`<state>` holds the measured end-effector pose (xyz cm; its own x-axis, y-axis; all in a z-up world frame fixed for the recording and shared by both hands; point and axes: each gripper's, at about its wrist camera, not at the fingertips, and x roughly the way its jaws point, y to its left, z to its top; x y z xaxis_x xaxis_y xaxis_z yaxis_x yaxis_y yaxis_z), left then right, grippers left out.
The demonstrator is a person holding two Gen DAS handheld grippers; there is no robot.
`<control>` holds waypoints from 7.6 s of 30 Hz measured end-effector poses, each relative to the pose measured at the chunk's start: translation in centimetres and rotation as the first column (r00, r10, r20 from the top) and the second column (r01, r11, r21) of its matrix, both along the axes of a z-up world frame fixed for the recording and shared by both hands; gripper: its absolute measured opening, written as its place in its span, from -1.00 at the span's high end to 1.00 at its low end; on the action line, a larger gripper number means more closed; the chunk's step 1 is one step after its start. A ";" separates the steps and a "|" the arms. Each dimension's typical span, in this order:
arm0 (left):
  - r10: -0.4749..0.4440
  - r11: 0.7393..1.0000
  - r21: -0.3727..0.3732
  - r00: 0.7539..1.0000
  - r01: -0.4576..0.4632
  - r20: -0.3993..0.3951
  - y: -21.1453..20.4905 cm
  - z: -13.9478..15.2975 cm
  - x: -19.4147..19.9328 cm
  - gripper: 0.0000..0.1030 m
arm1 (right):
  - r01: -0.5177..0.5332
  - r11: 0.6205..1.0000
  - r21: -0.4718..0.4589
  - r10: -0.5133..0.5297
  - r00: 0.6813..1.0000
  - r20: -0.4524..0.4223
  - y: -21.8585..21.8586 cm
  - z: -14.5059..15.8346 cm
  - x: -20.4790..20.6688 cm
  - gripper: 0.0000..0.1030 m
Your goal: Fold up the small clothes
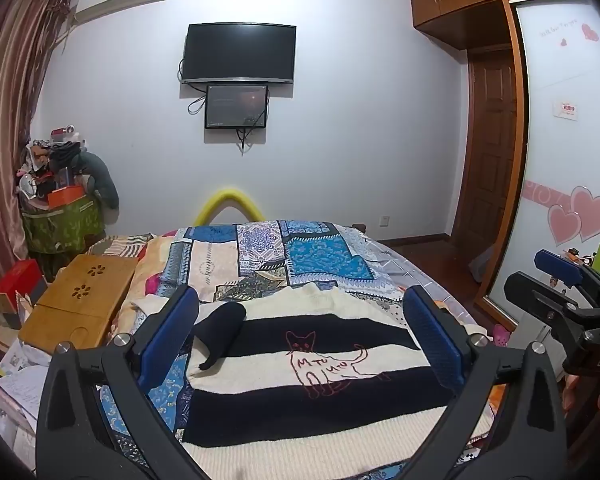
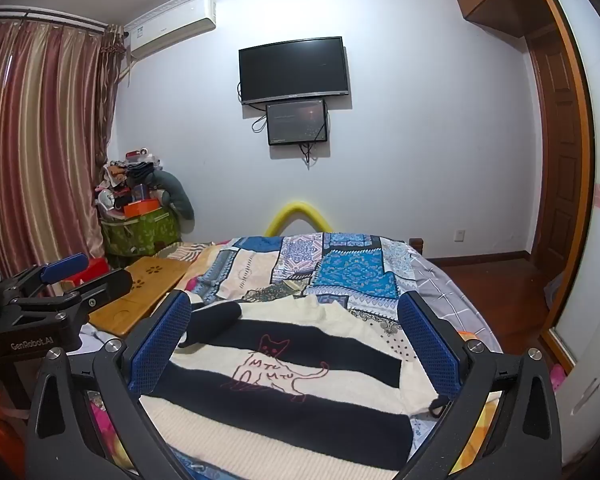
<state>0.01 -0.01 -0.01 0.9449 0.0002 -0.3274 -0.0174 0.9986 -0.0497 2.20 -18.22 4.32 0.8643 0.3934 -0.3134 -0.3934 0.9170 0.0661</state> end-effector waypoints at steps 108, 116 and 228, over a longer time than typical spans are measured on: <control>0.233 0.851 -0.170 0.646 -0.497 -0.727 30.7 -26.0 32.2 0.43 | -0.180 0.945 -0.274 0.045 0.899 -0.436 5.6 -13.8 24.0 -0.84; 0.199 0.860 -0.194 0.660 -0.471 -0.724 30.1 -24.9 32.3 0.87 | -0.188 0.945 -0.269 0.050 0.893 -0.448 5.7 -13.4 24.0 -0.84; 0.096 0.993 0.007 0.798 -0.114 -0.595 19.1 -18.7 22.4 -0.45 | -0.523 0.791 -0.317 0.256 0.754 -0.605 20.8 -17.2 24.0 0.85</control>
<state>22.37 19.09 -18.72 0.5606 0.0702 -0.8251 -0.1571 0.9873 -0.0227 26.25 2.55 -12.92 0.3218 0.3582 -0.8764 -0.7499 0.6615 -0.0049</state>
